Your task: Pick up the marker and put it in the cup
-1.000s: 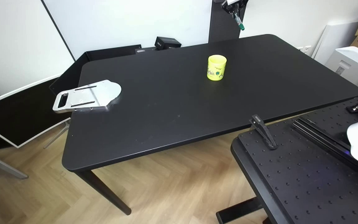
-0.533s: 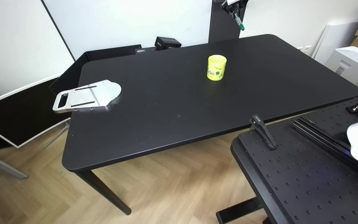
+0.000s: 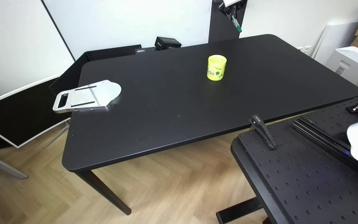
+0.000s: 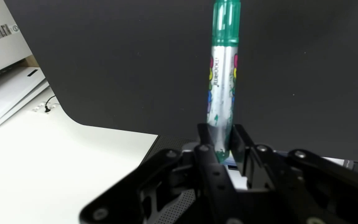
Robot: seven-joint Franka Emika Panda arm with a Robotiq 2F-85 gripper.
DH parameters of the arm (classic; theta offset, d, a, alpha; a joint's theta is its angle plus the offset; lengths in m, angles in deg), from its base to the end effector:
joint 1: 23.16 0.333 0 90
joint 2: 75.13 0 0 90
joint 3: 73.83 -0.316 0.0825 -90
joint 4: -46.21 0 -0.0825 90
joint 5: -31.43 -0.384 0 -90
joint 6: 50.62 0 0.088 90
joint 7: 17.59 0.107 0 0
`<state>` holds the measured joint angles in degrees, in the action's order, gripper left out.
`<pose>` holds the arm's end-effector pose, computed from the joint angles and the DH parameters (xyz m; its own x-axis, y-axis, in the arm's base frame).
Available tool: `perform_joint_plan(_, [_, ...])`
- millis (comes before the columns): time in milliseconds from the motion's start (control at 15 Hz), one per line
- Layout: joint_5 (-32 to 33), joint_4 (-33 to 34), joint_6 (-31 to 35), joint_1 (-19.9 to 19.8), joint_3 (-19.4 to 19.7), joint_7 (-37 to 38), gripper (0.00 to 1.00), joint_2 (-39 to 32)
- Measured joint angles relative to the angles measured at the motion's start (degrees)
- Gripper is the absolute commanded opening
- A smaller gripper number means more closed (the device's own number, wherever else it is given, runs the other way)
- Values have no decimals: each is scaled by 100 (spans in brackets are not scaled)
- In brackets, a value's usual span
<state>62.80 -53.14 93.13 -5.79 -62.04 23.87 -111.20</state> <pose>0.6785 0.0853 0.2375 0.9415 -0.0862 0.3258 -0.2012 -0.9193 0.3382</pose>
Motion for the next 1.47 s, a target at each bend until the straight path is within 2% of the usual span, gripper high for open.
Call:
perform_joint_plan(467, [-2,-37,1,72,-207,-157,5,-18])
perform_joint_plan(1067, [-19,-44,20,462,-489,-286,5,-192])
perform_joint_plan(1467, [-215,-98,329,469,-539,-486,5,-265])
